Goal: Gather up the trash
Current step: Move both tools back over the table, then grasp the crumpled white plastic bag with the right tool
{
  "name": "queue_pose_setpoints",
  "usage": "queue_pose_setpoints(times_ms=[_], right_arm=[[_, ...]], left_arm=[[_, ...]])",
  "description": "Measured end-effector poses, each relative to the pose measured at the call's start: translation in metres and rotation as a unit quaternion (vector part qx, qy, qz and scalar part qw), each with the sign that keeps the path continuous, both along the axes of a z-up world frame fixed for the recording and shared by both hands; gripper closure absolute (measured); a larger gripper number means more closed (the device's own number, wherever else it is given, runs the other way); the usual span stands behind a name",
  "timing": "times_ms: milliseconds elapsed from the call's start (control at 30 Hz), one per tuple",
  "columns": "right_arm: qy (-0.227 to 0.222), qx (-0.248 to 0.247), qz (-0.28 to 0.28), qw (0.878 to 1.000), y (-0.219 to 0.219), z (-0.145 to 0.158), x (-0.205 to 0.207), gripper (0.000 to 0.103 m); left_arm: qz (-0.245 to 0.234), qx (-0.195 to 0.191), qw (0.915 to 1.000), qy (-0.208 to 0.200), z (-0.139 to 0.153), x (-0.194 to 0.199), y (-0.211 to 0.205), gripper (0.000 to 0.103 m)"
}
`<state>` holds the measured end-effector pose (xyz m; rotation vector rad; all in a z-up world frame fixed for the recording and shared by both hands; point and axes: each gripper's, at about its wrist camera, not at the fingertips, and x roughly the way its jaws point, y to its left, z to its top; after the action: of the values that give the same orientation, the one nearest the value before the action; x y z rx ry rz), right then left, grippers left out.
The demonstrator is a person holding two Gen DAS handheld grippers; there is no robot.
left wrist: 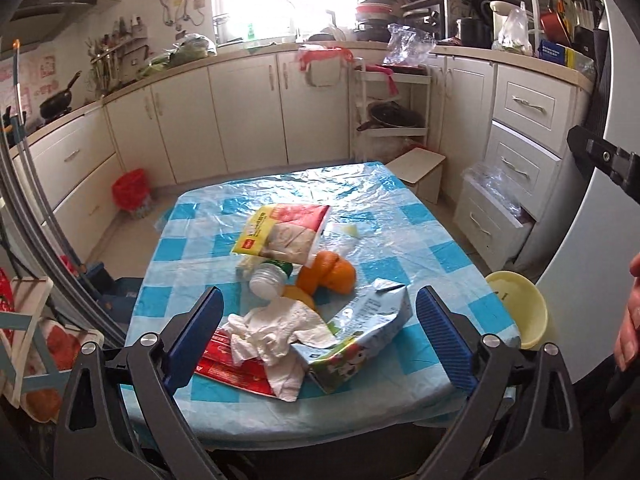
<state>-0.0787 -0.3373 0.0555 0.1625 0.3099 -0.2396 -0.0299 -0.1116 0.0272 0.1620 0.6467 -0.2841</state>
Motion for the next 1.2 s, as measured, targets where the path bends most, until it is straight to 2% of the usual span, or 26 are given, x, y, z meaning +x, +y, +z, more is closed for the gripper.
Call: queue_pose_setpoints(times_ms=[233,500,733,833,967,1100,1133,1200], right_arm=[[0.005,-0.035,0.029,0.999,0.039,-0.008,0.017,0.007],[0.01,-0.047,0.053,0.997,0.058,-0.013,0.024,0.007],[0.029,-0.054,0.075,0.995,0.068,-0.02,0.03,0.007],[0.048,-0.051,0.105,0.992,0.078,-0.025,0.037,0.007],[0.091,-0.065,0.167,0.98,0.112,-0.037,0.054,0.007],[0.141,-0.113,0.228,0.957,0.164,-0.057,0.073,0.008],[0.154,-0.125,0.241,0.95,0.176,-0.062,0.079,0.009],[0.189,-0.141,0.266,0.935,0.198,-0.077,0.092,0.022]], left_arm=[[0.034,-0.016,0.9992,0.011,-0.008,0.016,0.04,0.01],[0.117,-0.045,0.9916,0.033,-0.015,0.039,0.107,0.01],[0.152,-0.056,0.9852,0.057,-0.024,0.049,0.129,0.01],[0.165,-0.06,0.9821,0.067,-0.029,0.051,0.135,0.01],[0.194,-0.066,0.9765,0.065,-0.028,0.051,0.15,0.01],[0.229,-0.084,0.9681,0.057,-0.024,0.049,0.172,0.01],[0.234,-0.088,0.9667,0.054,-0.022,0.048,0.176,0.01],[0.242,-0.094,0.9646,0.047,-0.02,0.044,0.184,0.01]])
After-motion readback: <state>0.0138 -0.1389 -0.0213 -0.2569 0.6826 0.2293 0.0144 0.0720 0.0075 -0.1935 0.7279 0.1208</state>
